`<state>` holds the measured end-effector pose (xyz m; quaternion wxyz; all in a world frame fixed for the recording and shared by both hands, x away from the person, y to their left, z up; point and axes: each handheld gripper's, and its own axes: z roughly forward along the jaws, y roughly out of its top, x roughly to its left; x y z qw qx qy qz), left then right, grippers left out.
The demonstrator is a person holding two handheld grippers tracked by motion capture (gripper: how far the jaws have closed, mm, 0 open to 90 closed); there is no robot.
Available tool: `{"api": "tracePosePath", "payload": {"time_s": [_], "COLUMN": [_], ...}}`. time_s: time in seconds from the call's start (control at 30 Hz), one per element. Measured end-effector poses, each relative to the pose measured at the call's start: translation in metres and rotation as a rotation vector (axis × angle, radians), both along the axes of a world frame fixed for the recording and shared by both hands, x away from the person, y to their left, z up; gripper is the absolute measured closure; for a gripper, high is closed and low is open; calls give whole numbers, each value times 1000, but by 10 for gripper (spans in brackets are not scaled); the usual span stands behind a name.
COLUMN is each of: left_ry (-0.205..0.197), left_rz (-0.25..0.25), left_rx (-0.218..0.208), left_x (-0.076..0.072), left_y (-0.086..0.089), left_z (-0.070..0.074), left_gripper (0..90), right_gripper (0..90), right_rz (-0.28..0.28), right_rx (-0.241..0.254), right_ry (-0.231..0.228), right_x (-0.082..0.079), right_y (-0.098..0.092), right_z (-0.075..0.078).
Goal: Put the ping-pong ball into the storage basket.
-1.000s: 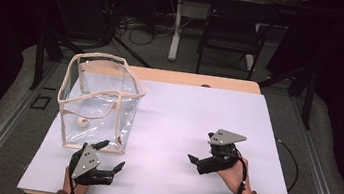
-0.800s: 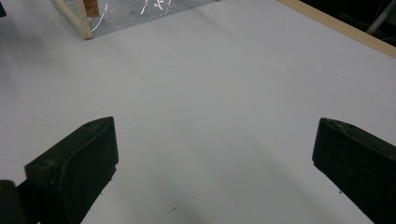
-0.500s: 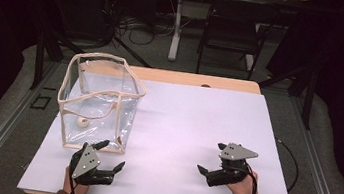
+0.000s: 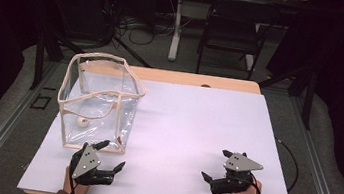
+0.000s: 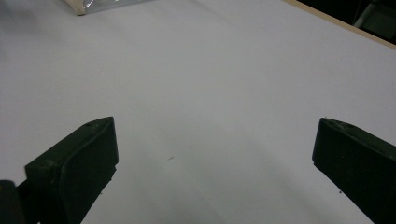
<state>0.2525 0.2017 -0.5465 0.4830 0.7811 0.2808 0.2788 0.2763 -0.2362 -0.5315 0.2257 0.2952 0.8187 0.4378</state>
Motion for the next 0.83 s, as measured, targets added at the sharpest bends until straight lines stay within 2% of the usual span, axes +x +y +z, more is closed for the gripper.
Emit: {"api": "tracePosePath", "payload": {"time_s": [0.2, 0.43, 0.57, 0.83], "left_ry": [2, 2, 2, 9], "left_rz": [-3, -6, -5, -17], "left_rx": [1, 3, 3, 5], "left_x": [0, 0, -1, 1], "left_y": [0, -1, 0, -1], "left_z": [0, 0, 0, 0], "left_gripper": [159, 159, 159, 159], "right_gripper": [0, 0, 0, 0], "right_rz": [-7, 1, -12, -12], "right_rx": [15, 28, 23, 14], "right_ry": [-44, -109, -118, -103], "right_x": [-10, -20, -22, -21], "right_y": [-5, -10, -11, -11], "right_z": [-7, -7, -9, -14]}}
